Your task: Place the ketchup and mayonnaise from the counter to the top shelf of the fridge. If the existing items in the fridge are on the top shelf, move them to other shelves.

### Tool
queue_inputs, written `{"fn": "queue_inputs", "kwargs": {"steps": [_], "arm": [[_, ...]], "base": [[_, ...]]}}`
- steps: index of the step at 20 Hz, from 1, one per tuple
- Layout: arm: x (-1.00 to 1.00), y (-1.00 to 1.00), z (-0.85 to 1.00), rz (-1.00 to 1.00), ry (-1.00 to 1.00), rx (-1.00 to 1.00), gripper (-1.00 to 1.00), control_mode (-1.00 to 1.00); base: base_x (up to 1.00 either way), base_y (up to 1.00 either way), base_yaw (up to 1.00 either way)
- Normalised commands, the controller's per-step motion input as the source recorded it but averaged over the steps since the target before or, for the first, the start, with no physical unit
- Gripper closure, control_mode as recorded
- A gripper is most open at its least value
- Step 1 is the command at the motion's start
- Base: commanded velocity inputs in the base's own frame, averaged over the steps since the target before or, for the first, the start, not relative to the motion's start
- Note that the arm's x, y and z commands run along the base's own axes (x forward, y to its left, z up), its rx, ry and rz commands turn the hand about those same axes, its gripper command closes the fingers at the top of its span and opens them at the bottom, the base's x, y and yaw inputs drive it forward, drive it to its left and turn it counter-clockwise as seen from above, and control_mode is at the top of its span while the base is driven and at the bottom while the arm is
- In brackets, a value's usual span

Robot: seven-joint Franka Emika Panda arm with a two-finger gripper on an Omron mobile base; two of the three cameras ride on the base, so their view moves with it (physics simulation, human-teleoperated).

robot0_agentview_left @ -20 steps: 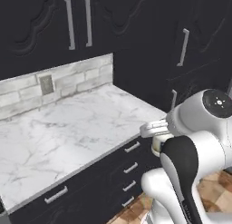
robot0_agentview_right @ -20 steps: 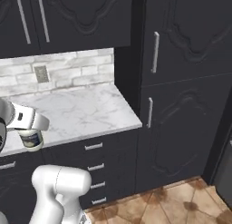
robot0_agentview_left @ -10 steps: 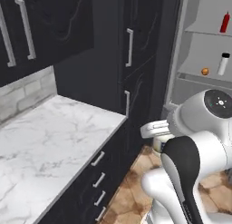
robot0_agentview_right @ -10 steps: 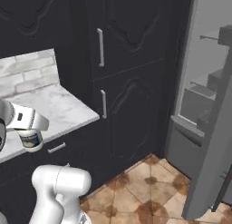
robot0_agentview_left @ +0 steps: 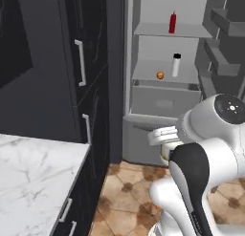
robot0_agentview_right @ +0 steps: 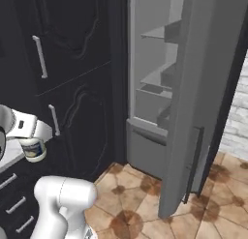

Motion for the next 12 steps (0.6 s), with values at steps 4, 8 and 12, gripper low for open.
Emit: {"fn": "queue_inputs", "kwargs": {"steps": [4, 8, 12], "arm": [[0.0, 0.0, 0.0, 0.0, 0.0, 0.0, 1.0, 1.0], [0.0, 0.0, 0.0, 0.0, 0.0, 0.0, 1.0, 1.0], [0.0, 0.0, 0.0, 0.0, 0.0, 0.0, 1.0, 1.0]], "base": [[0.67, -0.01, -0.48], [0.71, 0.0, -0.45], [0.78, 0.03, -0.32]]}}
